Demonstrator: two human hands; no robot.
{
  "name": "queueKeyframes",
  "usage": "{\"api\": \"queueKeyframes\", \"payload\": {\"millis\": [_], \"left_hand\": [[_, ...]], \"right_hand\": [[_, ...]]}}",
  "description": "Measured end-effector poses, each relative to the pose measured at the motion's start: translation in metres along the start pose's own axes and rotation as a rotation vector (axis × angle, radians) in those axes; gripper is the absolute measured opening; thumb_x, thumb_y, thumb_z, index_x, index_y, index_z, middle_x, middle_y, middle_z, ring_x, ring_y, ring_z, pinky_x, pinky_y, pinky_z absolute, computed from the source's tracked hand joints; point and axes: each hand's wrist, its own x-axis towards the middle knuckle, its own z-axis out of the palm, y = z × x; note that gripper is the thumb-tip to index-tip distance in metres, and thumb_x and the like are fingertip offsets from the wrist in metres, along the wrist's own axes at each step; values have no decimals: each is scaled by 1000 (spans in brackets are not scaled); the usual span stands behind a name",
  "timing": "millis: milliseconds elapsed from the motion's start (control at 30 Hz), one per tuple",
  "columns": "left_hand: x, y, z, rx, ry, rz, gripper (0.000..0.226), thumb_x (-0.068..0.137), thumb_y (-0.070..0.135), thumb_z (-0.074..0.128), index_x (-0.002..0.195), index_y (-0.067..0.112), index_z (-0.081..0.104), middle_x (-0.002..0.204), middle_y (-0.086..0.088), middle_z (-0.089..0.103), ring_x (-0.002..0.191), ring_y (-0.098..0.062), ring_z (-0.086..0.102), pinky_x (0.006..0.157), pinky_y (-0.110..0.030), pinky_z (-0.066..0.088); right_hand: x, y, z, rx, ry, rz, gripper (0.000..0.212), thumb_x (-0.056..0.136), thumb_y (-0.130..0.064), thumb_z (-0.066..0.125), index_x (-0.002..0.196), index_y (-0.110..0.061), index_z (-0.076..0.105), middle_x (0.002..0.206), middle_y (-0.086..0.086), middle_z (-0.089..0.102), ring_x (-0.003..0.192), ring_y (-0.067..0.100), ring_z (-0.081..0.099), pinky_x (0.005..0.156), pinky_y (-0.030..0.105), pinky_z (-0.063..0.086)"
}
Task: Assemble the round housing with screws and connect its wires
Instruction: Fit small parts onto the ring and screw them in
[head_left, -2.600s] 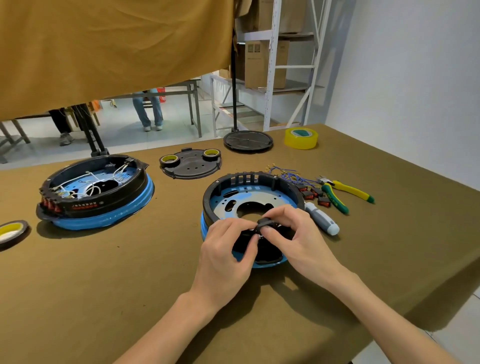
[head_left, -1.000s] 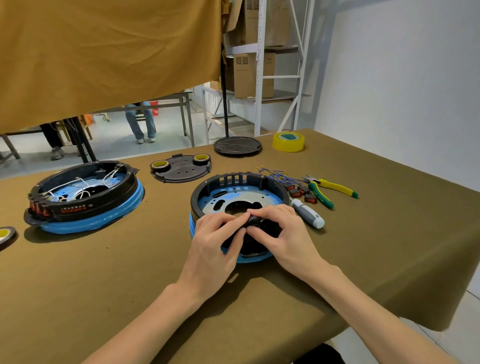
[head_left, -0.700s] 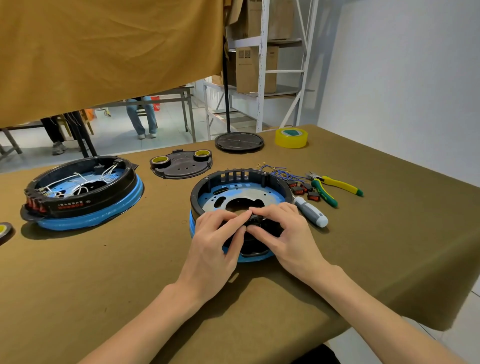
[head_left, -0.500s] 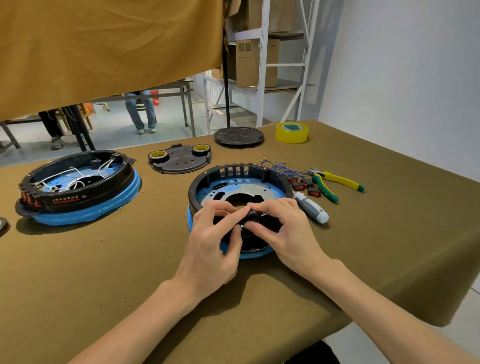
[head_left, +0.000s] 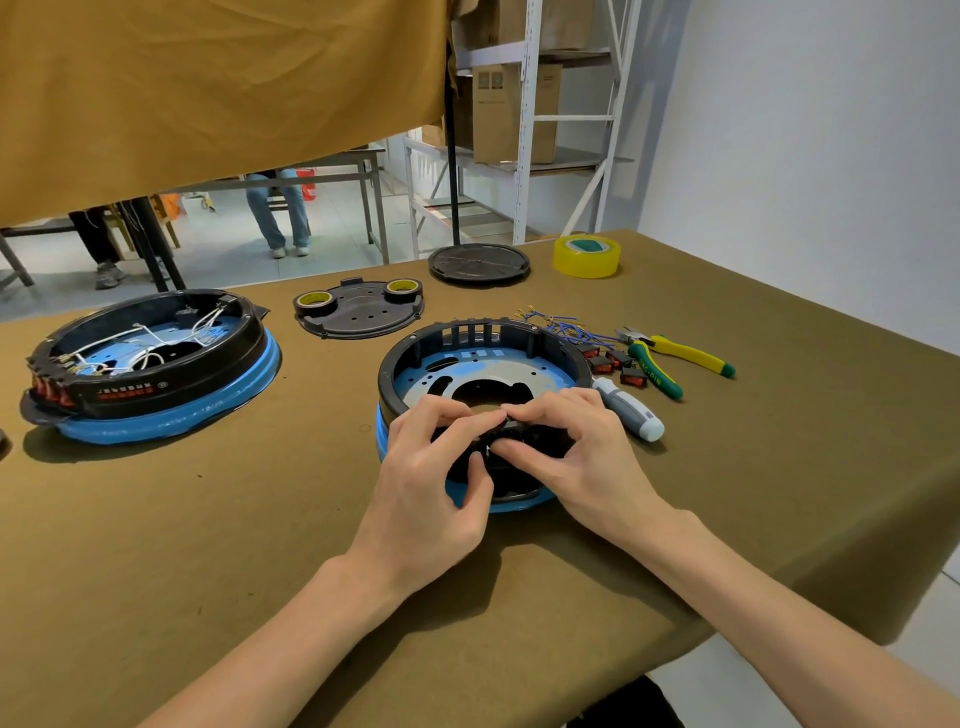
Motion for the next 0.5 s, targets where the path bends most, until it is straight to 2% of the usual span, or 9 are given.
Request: {"api": "queueKeyframes", "payload": {"millis": [133, 333, 500], "left_hand": [[0, 0, 0, -10, -8, -20, 43, 88, 26, 58, 129, 18, 66, 116, 3, 58, 111, -17, 55, 97, -16, 40], [0, 0, 0, -22, -4, -34, 39, 88, 26, 60, 125, 19, 66, 115, 4, 58, 109, -17, 56, 95, -16, 42], [0, 1, 0, -22, 5, -26, 37, 87, 26, 59, 123, 19, 67, 113, 5, 57, 108, -16, 55, 94, -17, 43]], "right_hand": [[3, 1, -4, -31, -75, 26, 32, 87, -55, 67, 110, -33, 73, 99, -16, 67, 110, 6, 48, 87, 29, 43], [4, -1, -6, -12, -74, 18, 31, 86, -55, 68, 111, -37, 73, 99, -16, 68, 110, 5, 49, 87, 30, 43], [5, -6, -14, -82, -122, -17, 29, 90, -57, 62, 114, -44, 70, 94, -21, 65, 105, 5, 50, 85, 13, 34]]}}
